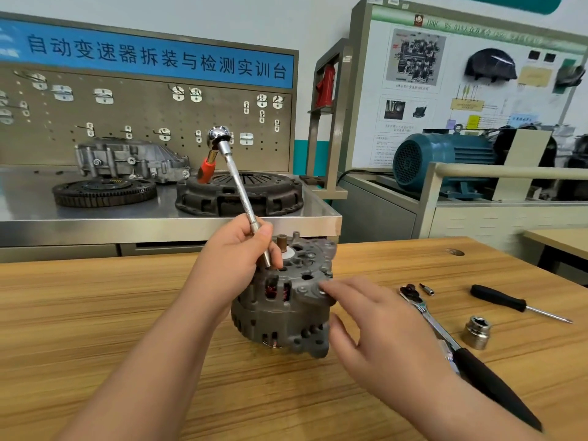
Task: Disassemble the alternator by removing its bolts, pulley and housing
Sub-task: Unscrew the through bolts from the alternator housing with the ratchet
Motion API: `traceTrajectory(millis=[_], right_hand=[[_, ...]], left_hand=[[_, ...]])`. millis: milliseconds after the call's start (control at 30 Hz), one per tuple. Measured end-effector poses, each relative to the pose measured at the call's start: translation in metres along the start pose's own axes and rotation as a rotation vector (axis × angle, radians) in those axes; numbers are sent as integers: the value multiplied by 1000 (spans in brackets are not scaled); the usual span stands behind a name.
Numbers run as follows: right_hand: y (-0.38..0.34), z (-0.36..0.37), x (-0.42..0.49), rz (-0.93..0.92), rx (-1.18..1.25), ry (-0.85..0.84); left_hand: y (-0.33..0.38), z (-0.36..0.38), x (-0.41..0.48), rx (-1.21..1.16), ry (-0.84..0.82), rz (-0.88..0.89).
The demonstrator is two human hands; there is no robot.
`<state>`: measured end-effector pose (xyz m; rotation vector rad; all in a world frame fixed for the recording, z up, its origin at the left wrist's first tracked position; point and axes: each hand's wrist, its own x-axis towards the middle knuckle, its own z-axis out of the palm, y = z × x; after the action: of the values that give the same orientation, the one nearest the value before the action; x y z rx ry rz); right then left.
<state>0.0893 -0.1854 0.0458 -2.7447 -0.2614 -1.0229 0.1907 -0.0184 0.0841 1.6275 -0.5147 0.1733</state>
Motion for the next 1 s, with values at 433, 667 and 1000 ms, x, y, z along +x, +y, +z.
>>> traceTrajectory(millis=[433, 667, 1000], right_hand=[[-46, 14, 2, -160, -38, -94], [-17, 3, 11, -50, 322, 13], [6, -1, 30, 194, 738, 167]], left_hand=[[-1, 9, -3, 74, -184, 138], [-10, 12, -1, 93, -219, 112], [-4, 15, -7, 331, -229, 136]])
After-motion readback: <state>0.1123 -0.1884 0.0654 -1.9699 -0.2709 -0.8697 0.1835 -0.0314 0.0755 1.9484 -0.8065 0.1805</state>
